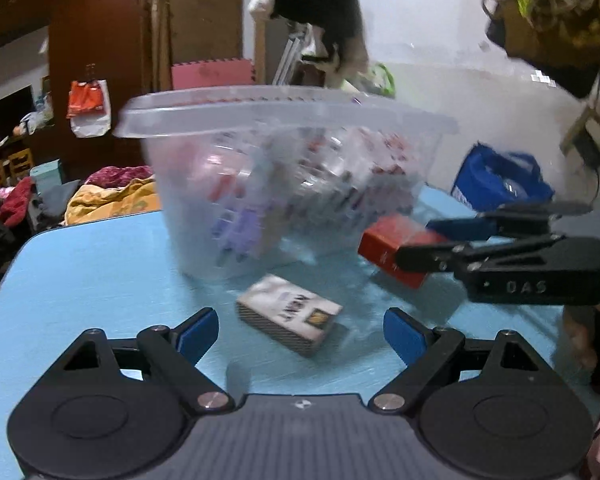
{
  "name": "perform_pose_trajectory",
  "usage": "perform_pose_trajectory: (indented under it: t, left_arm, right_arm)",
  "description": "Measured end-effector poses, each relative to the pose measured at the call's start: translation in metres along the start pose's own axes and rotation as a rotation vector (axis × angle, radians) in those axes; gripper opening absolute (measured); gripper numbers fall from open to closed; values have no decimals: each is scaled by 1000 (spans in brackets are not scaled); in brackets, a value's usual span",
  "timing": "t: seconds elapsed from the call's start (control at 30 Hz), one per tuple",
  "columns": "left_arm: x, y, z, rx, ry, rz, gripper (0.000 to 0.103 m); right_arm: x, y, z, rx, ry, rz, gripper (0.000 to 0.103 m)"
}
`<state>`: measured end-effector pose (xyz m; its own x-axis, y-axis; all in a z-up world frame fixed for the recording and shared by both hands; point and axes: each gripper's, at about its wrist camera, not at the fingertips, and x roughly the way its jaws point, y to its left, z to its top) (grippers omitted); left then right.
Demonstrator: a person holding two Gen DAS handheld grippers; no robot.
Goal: Organize objects
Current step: 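Grasp a red box with the right gripper while the left grasps the KENT pack, then carry both boxes over the basket and open both grippers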
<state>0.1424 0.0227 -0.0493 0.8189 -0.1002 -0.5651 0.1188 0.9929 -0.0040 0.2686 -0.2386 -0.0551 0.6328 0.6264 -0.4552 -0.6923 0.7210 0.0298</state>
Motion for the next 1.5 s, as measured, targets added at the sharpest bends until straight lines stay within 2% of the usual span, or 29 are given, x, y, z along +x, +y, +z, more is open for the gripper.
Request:
perform_pose_trajectory:
  t: [0.13,0.23,0.27,0.3,0.33,0.4,0.5,0.7,0.83,1.0,1.1,1.2,1.3,1.4,1.47,1.5]
  left_arm:
    - [20,-14,4,61,57,66,92]
    - [25,-9,5,36,89,59,88]
    - [27,-7,6,23,95,49,84]
    - [26,-5,6,18,87,54,74]
    - [25,-5,5,27,77,63,70]
    - [21,-3,2,21,60,53,52]
    - [13,-1,-2,14,27,25,51]
    - [6,1,1,-2,-7,27,51]
    - [-15,4,-3,-20,-88,-6,51]
    - [-59,3,-4,-43,-208,-39,51]
    - [-83,4,14,-57,-283,-58,51]
    - [-91,8,51,-77,-349,-49,51]
    - [-78,9,92,-79,-348,-27,51]
    - [-52,18,126,-117,-324,6,51]
    - [-30,25,140,-133,-292,18,52]
    - [-21,28,143,-152,-278,38,56]
  right_arm:
    - [-4,-6,-2,17,-11,6,52]
    - [-9,-6,-2,7,-47,-14,52]
    - [-9,-5,-2,4,-50,-12,52]
    - [-7,-4,-1,2,-51,-9,53]
    - [-8,-3,-1,0,-52,-10,53]
    - [-8,-2,0,-3,-57,-14,53]
    - [-7,-3,0,9,-61,-7,53]
    - [-8,-5,0,17,-69,-5,53]
    - [-17,-6,-2,34,-116,2,53]
    - [-51,2,-1,48,-194,61,52]
    - [-75,13,15,17,-259,57,52]
    - [-86,19,44,-8,-312,41,52]
    - [-78,24,81,-38,-344,19,52]
    - [-53,25,110,-65,-325,-8,52]
    - [-32,22,123,-69,-274,-8,53]
    - [-21,21,127,-73,-254,2,54]
